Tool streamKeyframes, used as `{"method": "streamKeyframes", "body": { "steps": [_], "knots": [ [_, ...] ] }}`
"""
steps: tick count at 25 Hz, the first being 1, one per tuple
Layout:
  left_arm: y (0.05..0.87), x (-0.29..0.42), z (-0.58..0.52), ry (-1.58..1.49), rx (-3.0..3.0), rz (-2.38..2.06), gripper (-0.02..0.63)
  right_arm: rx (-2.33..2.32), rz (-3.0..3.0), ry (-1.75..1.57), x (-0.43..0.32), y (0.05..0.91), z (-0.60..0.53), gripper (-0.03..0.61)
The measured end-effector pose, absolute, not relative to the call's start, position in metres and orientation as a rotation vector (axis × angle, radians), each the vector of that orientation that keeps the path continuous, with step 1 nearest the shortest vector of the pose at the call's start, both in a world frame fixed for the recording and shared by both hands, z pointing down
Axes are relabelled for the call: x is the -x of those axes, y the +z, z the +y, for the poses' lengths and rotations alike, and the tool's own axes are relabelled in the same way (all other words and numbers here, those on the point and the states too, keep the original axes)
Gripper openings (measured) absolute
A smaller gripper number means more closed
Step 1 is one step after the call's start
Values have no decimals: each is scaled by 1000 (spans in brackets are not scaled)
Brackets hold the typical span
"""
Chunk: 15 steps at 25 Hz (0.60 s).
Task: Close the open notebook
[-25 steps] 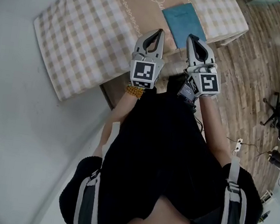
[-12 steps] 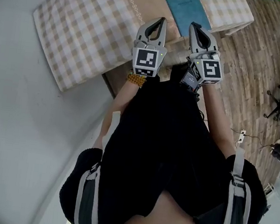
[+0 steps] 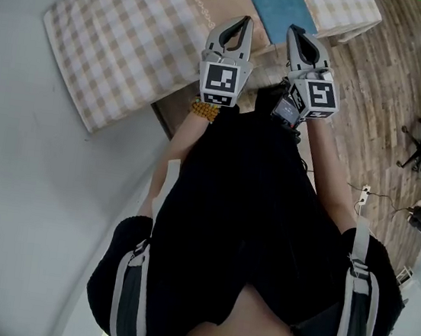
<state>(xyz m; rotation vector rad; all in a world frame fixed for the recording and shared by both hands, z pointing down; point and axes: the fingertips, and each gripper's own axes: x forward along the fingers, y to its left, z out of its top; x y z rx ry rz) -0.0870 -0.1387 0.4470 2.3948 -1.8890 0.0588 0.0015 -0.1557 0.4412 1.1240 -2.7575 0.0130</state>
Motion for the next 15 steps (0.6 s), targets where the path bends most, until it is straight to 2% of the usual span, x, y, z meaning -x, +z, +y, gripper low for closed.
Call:
{"method": "streamKeyframes", "body": {
  "steps": [15],
  "knots": [
    [446, 76, -134, 56, -2423, -1863, -2, -1064, -2694, 86, -4, 469, -151, 0]
  ]
}}
